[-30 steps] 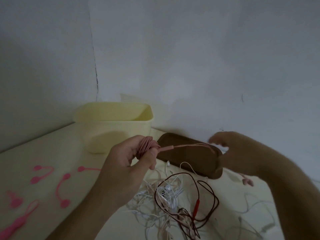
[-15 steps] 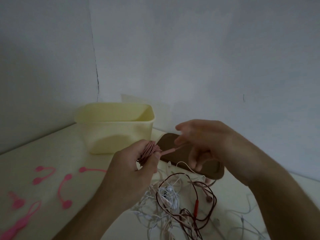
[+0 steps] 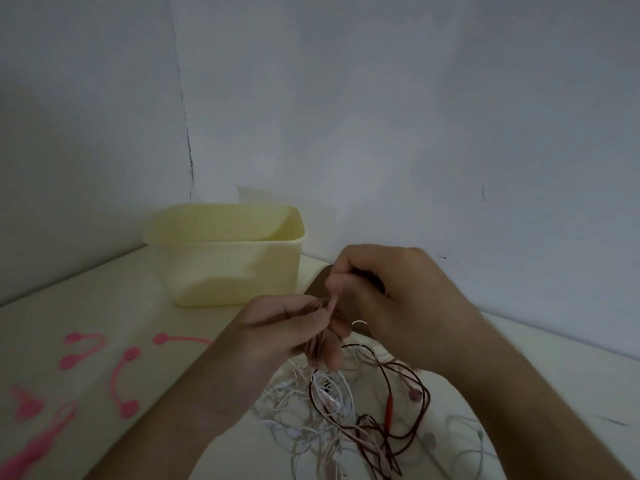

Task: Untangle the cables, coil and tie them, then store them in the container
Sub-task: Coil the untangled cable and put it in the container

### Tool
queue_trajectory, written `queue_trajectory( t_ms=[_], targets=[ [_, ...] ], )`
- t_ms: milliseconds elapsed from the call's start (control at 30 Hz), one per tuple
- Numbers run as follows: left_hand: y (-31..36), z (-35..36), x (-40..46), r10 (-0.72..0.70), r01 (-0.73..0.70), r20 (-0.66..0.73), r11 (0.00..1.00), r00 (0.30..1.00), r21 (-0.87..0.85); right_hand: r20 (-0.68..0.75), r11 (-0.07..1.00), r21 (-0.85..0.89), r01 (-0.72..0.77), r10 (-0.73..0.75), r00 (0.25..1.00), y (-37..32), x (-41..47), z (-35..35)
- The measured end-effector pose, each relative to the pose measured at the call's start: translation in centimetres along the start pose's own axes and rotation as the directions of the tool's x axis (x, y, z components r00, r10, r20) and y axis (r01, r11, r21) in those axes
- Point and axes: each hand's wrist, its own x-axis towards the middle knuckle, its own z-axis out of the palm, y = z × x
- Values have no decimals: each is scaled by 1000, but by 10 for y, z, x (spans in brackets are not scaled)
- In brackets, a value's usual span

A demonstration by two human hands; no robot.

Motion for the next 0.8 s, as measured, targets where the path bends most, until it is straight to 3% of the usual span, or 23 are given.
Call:
queue_trajectory(
  t_ms=[133, 233, 333, 467, 567, 633, 700, 800],
  targets=[
    [5, -2, -3, 65, -3, 140, 917, 988, -400, -82, 977, 208, -54, 72, 994, 8, 2, 14],
    [6, -6, -1, 150, -59, 125, 837, 981, -544, -40, 983, 152, -101, 108, 993, 16, 3, 28],
    [9, -8, 1, 223, -181, 8, 811, 975, -556, 33, 995, 8, -103, 103, 994, 17, 2, 38],
    [12, -7, 1, 213, -285, -222, 881, 952, -378, 137, 988, -110, -107, 121, 983, 8, -1, 41],
    [12, -6, 1, 211, -244, -285, 966, 935, -87, 170, 984, -172, -48, 78, 982, -1, -2, 41],
    [8, -5, 2, 220, -175, -244, 965, 944, 192, 146, 977, -214, -9, 41, 988, -8, -3, 34],
    [1, -5, 0, 198, -117, -138, 886, 970, 448, 92, 972, -237, 9, 13, 996, -13, -3, 22],
    [-4, 2, -2, 124, -63, -82, 849, 989, 524, -11, 973, -227, 25, -28, 1000, -12, -2, 6]
  ],
)
